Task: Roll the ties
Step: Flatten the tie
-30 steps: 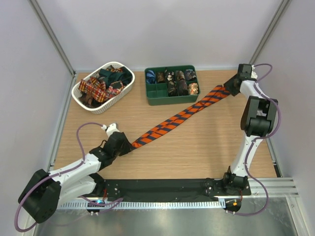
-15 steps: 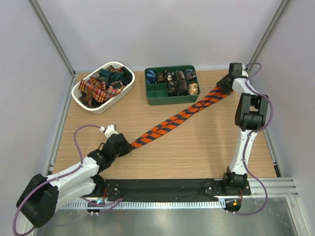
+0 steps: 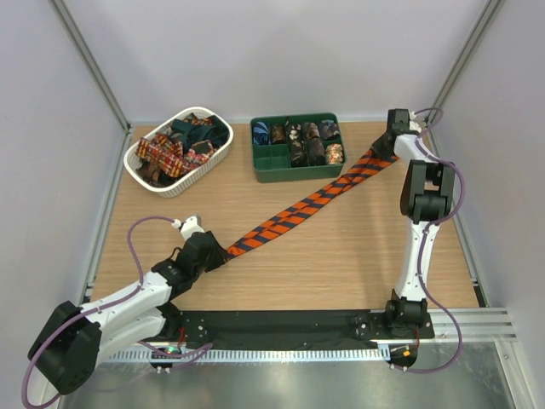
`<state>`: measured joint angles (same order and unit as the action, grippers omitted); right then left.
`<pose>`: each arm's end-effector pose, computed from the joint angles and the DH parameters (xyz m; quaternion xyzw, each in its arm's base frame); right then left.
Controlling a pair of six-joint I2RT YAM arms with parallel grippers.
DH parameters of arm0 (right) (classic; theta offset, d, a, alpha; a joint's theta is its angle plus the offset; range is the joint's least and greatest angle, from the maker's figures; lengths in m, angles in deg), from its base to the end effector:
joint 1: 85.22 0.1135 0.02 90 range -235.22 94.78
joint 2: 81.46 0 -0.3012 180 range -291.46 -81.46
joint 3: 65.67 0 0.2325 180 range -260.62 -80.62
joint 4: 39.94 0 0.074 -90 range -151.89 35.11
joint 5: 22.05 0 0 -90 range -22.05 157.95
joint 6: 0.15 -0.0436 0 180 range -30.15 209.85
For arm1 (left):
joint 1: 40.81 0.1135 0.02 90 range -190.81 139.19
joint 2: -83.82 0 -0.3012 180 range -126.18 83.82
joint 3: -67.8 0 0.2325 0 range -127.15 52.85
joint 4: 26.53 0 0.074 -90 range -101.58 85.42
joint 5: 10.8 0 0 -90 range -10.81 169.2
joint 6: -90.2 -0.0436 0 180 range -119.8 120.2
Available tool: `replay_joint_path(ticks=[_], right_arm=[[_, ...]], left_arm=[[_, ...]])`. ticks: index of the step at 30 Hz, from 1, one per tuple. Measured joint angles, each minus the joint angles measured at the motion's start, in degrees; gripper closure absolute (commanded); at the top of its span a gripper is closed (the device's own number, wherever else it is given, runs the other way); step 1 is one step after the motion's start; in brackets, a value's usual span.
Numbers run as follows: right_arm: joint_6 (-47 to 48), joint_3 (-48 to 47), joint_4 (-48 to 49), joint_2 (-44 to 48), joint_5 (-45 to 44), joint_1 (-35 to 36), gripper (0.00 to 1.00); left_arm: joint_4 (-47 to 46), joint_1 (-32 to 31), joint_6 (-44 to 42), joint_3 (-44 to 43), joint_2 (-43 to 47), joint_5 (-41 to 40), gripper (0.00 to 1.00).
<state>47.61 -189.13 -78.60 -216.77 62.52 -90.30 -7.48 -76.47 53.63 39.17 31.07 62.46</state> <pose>0.5339 -0.0516 0.1870 0.3919 0.8547 0.0653 0.3341 0.1164 -0.0681 0.1791 -0.1974 0.8880 -0.1806 0.3739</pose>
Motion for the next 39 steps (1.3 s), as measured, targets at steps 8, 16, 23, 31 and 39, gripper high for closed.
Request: replay_joint_path(ticks=[8, 16, 23, 31, 39], right_arm=[[0.4, 0.0, 0.1, -0.1, -0.2, 0.2, 0.99], [2.6, 2.8, 1.9, 2.8, -1.9, 0.6, 0.99], [3.1, 7.3, 4.7, 8.5, -4.2, 0.9, 0.99], [2.6, 12.2, 6.6, 10.2, -6.3, 0.3, 0.99], [1.5, 17.4, 8.4, 10.2, -5.8, -1.8, 0.99]], left_arm=[[0.0, 0.0, 0.0, 0.0, -0.3, 0.0, 0.65], [0.0, 0.0, 0.0, 0.0, -0.3, 0.0, 0.67], [0.0, 0.0, 0.0, 0.0, -0.2, 0.0, 0.67], [0.0, 0.0, 0.0, 0.0, 0.3, -0.2, 0.69], [0.0, 0.0, 0.1, 0.0, 0.4, -0.2, 0.79]])
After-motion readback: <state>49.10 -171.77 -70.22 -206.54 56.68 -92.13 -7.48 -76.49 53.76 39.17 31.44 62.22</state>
